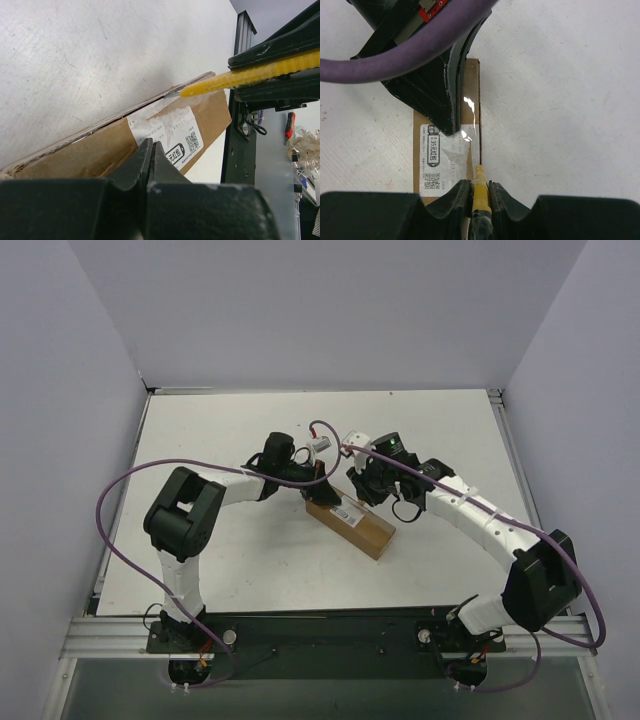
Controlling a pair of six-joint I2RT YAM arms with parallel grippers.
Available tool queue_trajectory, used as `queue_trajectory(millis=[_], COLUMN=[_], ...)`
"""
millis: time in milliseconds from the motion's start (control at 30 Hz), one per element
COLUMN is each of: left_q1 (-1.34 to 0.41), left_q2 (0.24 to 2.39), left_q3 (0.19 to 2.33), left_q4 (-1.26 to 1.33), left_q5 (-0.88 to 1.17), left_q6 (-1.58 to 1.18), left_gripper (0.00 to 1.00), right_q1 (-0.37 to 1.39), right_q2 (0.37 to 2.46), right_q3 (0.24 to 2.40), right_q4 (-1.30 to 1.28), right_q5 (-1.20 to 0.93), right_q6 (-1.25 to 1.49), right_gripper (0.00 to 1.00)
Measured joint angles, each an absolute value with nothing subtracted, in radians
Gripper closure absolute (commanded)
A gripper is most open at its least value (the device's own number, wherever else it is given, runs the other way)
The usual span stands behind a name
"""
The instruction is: Unpack the express box
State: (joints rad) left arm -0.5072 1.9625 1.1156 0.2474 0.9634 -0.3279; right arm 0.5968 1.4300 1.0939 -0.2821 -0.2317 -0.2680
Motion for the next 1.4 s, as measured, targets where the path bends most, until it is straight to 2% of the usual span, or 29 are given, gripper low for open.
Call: queue_trajectory(millis=[1400], left_q1=[-0.529], left_q2=[1.961], left_q3=[1.137], left_q4=[0.236], left_q5=[0.876], left_q6=[-0.305], left_gripper=[1.00], right_q1=[0.627], right_q2=[1.311], right_q3=[1.036], right_q4=[-0.421], right_q5=[-0.150], right_q6=[-0.128], right_gripper=[1.00])
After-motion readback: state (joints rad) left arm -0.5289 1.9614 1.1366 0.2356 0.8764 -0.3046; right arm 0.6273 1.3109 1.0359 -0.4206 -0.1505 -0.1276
